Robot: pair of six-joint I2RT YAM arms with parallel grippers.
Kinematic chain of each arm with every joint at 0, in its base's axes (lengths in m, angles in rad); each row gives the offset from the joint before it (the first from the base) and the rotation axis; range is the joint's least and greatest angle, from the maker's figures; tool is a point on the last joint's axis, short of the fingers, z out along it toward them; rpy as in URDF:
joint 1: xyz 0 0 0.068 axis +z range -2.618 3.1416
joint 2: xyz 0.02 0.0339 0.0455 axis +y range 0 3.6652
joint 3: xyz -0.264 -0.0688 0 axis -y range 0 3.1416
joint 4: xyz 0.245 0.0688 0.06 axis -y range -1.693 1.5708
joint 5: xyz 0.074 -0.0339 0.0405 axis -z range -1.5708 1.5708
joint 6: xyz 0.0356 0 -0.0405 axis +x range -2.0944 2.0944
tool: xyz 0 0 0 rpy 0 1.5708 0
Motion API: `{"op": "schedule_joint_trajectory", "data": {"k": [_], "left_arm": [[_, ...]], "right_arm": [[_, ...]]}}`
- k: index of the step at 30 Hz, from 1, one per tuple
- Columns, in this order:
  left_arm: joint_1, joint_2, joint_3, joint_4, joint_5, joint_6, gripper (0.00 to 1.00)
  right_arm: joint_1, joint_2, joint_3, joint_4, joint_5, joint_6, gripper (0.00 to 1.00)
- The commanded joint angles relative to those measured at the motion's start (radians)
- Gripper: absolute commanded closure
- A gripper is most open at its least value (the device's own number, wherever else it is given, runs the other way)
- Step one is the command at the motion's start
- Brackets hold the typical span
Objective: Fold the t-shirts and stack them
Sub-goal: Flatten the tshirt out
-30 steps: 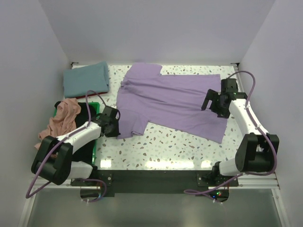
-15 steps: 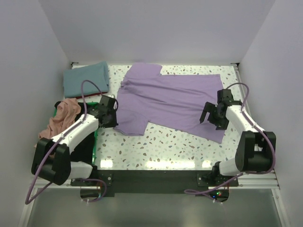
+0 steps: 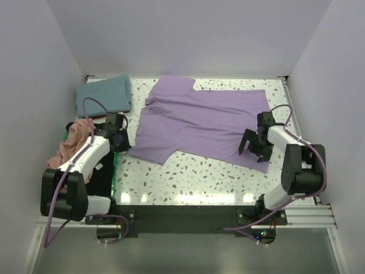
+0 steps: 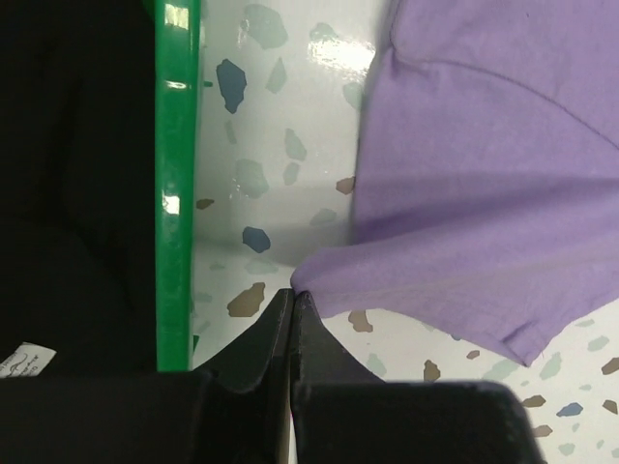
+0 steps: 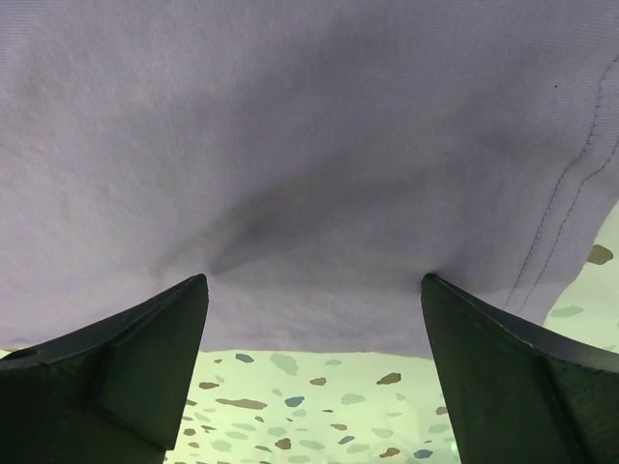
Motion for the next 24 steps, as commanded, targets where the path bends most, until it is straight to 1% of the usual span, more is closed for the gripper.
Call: {"op": "schedule_joint_trajectory", "data": {"k": [1, 10, 18, 21, 22, 24], "left_arm": [[0.032, 0.019, 0.037, 0.033, 0.022, 0.057, 1.00], [0.112, 0.067, 0.061, 0.078, 0.058, 0.095, 1.00], [0.143, 0.096, 0.081, 0.108, 0.107, 0.120, 1.00], [0.146, 0.110, 0.090, 0.118, 0.128, 0.131, 1.00], [0.146, 0.113, 0.095, 0.125, 0.133, 0.137, 1.00], [0.146, 0.124, 0.100, 0.130, 0.142, 0.145, 1.00]], "right_arm": [[0.020, 0.042, -0.009, 0.063, -0.013, 0.034, 0.06], [0.119, 0.091, 0.061, 0.029, 0.007, 0.051, 0.06], [0.178, 0.148, 0.147, 0.006, 0.019, 0.079, 0.06], [0.184, 0.115, 0.173, -0.023, 0.033, 0.088, 0.07], [0.184, 0.069, 0.176, -0.044, 0.039, 0.091, 0.06], [0.178, 0.021, 0.190, -0.078, 0.094, 0.095, 0.05]]}}
